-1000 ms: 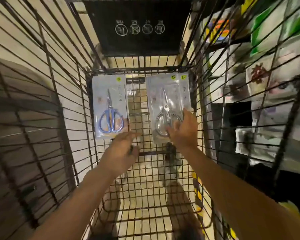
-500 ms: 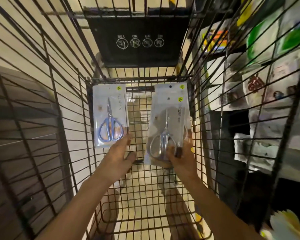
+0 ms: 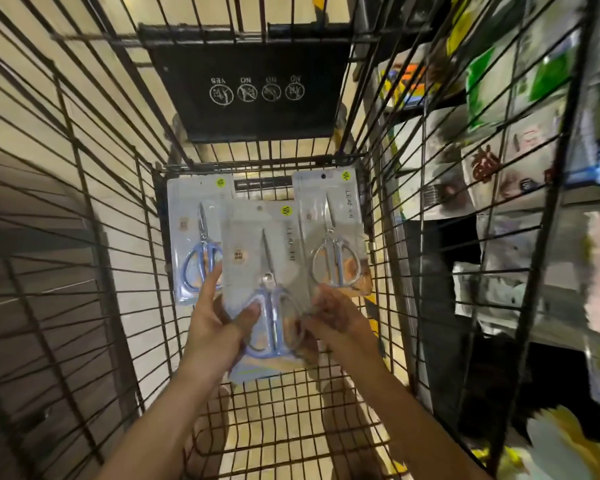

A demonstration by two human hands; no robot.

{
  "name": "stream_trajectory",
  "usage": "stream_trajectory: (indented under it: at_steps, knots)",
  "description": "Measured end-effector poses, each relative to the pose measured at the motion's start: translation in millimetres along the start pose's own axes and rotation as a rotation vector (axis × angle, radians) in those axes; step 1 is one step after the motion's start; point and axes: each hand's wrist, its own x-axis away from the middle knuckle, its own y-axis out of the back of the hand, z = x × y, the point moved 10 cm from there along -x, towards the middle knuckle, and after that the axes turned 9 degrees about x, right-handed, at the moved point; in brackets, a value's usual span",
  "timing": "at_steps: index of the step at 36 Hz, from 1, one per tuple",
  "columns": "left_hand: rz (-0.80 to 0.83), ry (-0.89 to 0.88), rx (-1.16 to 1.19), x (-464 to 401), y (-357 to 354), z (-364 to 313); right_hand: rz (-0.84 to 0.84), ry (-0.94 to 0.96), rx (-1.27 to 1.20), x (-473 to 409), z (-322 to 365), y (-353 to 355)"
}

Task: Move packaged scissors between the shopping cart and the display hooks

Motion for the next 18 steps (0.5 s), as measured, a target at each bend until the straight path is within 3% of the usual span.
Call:
stream_trajectory:
  at_steps: [7,10,18]
  knots:
    - [-0.046,-0.074,-0.007,2,8,-33,-0.402,0.176,0.296,-50,36,42]
    - [-0.032,-0.078,-0.034,0,10,-36,-0.459,0.254,0.474,-75,45,43]
    - [0.033,-0.096,-0.076,4,5,-34,-0.527,0.205,0.684,-98,31,33]
